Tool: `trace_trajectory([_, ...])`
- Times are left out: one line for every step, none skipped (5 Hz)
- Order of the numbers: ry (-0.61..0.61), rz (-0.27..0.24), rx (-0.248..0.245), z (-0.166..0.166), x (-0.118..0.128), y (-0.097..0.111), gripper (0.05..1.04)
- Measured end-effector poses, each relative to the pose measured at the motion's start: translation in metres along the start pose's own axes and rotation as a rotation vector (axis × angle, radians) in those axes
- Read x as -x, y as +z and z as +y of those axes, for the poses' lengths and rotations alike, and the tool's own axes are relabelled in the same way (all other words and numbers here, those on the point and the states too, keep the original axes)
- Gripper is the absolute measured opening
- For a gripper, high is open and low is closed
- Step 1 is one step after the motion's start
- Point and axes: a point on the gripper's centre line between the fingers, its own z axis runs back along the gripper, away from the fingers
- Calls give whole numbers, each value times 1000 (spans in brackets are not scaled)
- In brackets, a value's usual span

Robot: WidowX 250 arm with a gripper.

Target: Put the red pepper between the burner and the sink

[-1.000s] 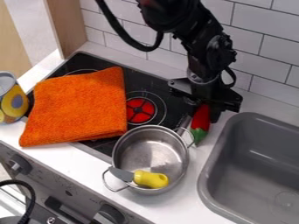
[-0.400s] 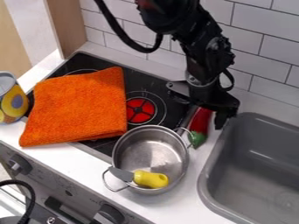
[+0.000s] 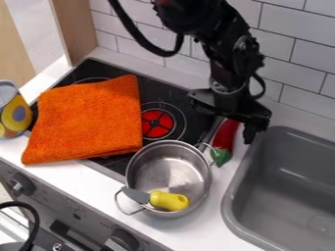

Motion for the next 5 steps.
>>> trace_trajectory([-17, -66, 17, 2, -8, 20, 999])
trace_trajectory([-57, -105, 33, 6, -2, 31, 999])
trace_trajectory([-96, -120, 19, 24, 2, 46, 999])
trace_trajectory([-113, -103, 13, 51, 5, 48, 999])
trace_trajectory([-120, -116, 5, 84, 4, 50, 999])
